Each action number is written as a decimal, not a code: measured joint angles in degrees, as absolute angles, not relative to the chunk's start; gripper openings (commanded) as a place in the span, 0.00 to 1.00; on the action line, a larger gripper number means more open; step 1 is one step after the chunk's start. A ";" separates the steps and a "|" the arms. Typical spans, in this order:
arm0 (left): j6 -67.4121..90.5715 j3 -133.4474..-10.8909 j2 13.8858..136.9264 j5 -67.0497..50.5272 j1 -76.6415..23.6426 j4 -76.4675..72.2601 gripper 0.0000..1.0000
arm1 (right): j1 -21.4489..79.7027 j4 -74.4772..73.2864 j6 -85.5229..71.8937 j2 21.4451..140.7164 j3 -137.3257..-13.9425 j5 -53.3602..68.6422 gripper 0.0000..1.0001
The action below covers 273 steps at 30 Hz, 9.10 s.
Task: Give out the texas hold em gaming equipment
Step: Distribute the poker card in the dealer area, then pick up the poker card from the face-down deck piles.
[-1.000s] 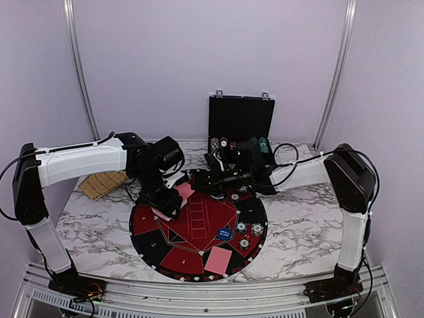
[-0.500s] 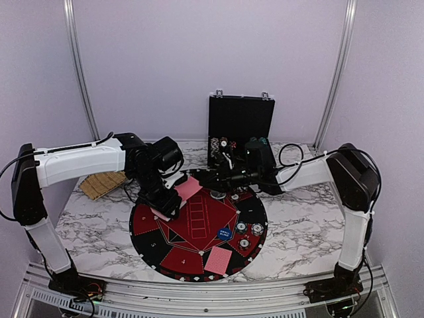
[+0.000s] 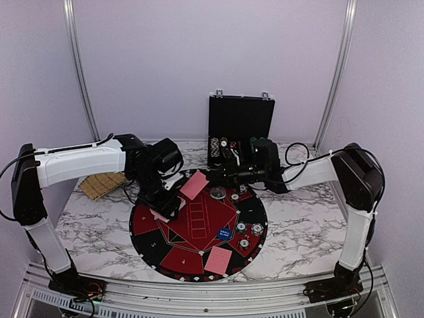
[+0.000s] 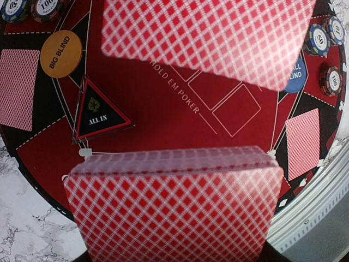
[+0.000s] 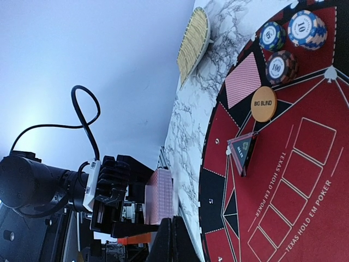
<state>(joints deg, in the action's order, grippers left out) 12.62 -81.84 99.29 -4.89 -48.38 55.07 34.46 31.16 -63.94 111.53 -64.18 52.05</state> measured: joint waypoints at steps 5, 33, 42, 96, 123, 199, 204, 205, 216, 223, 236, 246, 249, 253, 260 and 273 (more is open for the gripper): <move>12.62 -81.84 99.29 -4.89 -48.38 55.07 0.41 | 33.93 31.31 -64.07 111.39 -63.37 52.07 0.00; 12.60 -81.84 99.29 -4.93 -47.62 55.07 0.41 | 26.28 24.53 -56.93 109.56 -61.25 48.34 0.00; 12.58 -81.84 99.29 -4.95 -47.18 55.07 0.41 | 25.91 17.98 -51.70 112.68 -70.46 42.81 0.00; 12.38 -80.71 97.69 -5.10 -45.43 54.65 0.41 | 29.52 -2.68 -40.05 129.75 -91.31 24.91 0.09; 12.34 -80.71 97.69 -6.02 -45.43 54.63 0.41 | 31.38 -9.21 -32.99 118.17 -88.12 25.61 0.74; 12.43 -82.78 99.39 -5.98 -48.49 54.41 0.41 | 47.22 12.97 -49.71 120.79 -79.37 51.96 0.51; 12.43 -82.78 99.39 -5.98 -48.51 54.43 0.41 | 46.96 13.08 -49.39 120.79 -79.37 51.96 0.47; 12.43 -82.78 99.39 -5.98 -48.51 54.46 0.41 | 46.92 13.08 -49.36 120.79 -79.37 51.96 0.46; 12.43 -82.78 99.39 -5.93 -48.51 54.50 0.41 | 45.87 13.02 -49.19 120.42 -79.18 51.83 0.45; 12.43 -82.78 99.39 -5.93 -48.51 54.70 0.41 | 45.06 12.95 -48.97 119.81 -78.72 51.27 0.42; 12.43 -82.78 99.39 -5.96 -48.51 54.65 0.41 | 44.34 12.25 -48.60 117.91 -77.28 50.04 0.40; 12.43 -82.78 99.39 -5.93 -48.51 54.57 0.41 | 43.79 11.53 -48.36 116.14 -75.75 49.34 0.36; 12.43 -82.78 99.39 -5.93 -48.51 54.57 0.41 | 43.75 11.55 -48.38 116.11 -75.50 49.36 0.31; 12.43 -82.78 99.39 -5.91 -48.51 54.68 0.41 | 43.70 11.64 -48.49 115.90 -75.31 49.36 0.26; 12.43 -82.78 99.39 -5.91 -48.51 54.54 0.41 | 43.33 11.99 -49.47 114.41 -74.54 49.34 0.15; 12.40 -82.78 99.39 -5.63 -48.51 54.08 0.41 | 42.17 15.49 -52.53 111.61 -71.44 49.47 0.00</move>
<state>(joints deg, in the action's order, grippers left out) 12.40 -82.78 99.39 -5.63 -48.51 54.08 42.17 15.49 -52.53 111.61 -71.44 49.47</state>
